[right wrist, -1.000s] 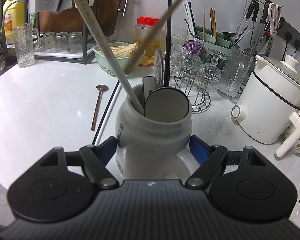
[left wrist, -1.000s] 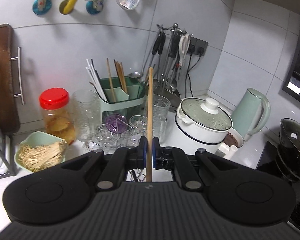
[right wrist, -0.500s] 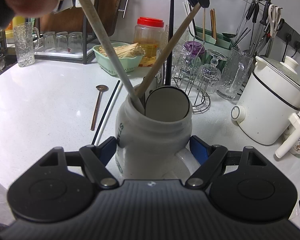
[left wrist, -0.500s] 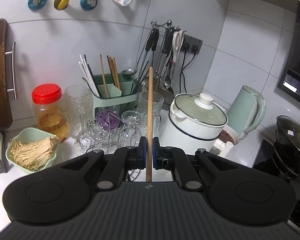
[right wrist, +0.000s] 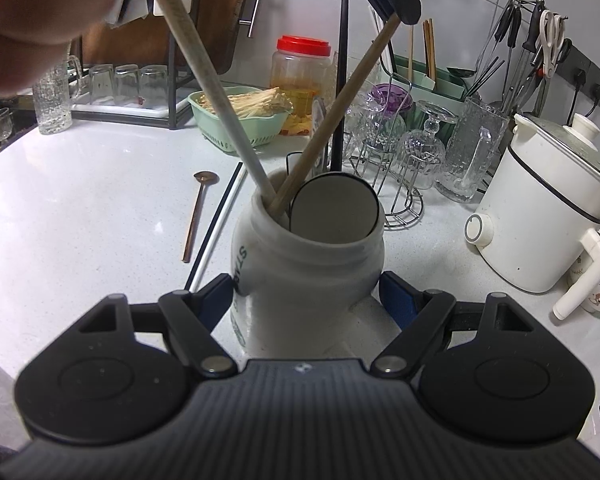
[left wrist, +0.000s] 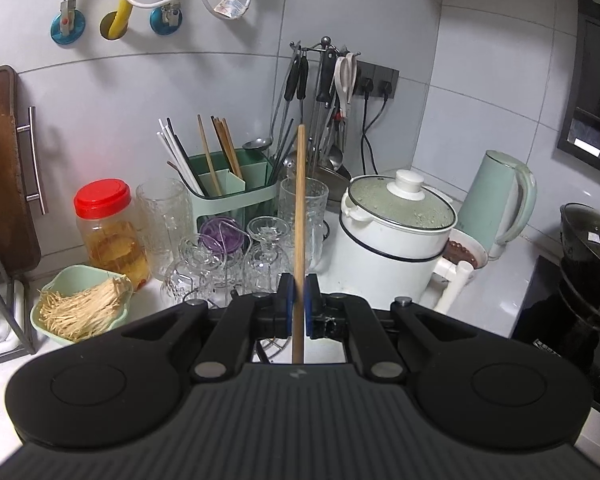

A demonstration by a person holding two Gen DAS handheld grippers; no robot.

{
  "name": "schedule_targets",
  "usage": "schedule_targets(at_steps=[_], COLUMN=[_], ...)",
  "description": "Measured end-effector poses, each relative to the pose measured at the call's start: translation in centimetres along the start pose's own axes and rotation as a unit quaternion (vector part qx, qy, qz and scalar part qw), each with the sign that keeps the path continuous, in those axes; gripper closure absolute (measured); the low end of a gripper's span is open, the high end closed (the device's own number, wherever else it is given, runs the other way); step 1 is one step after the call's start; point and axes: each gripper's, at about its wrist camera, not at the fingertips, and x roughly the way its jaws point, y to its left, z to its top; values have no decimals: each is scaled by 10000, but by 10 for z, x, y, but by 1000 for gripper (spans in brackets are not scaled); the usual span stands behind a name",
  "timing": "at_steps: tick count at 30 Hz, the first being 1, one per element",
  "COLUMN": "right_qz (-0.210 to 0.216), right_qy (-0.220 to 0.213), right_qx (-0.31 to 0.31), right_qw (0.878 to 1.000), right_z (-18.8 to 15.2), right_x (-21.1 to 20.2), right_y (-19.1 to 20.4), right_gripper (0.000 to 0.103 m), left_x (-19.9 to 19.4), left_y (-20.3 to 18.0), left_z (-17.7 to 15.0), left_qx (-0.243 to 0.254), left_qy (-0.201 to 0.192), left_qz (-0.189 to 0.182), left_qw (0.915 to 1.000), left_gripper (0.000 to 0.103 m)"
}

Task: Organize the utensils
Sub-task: 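Lower the wooden chopstick into the mug with the left tool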

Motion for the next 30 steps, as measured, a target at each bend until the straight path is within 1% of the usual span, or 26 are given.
schedule_targets(at_steps=[3, 6, 10, 15, 19, 25, 30], right_qz=[9, 18, 25, 24, 25, 22, 22], right_qy=[-5, -9, 1, -21, -34, -40, -45], right_qx=[-2, -13, -45, -57, -60, -63, -65], right_qw=[10000, 10000, 10000, 10000, 10000, 10000, 10000], right_z=[0, 0, 1, 0, 1, 1, 1], right_x=[0, 0, 1, 1, 2, 2, 2], right_y=[0, 0, 0, 1, 1, 1, 1], right_gripper=[21, 21, 21, 21, 21, 21, 21], left_x=[-8, -13, -20, -28, -26, -14, -2], left_y=[-3, -8, -9, -13, -13, -12, -14], left_z=[4, 1, -6, -14, -18, -21, -23], left_qx=[68, 204, 35, 51, 2, -24, 6], left_qy=[185, 500, 883, 1349, 1671, 1998, 2178], left_qz=[28, 13, -83, -227, -348, -364, -362], left_qw=[9998, 9985, 9961, 9906, 9853, 9792, 9753], left_gripper=[97, 97, 97, 97, 97, 97, 97])
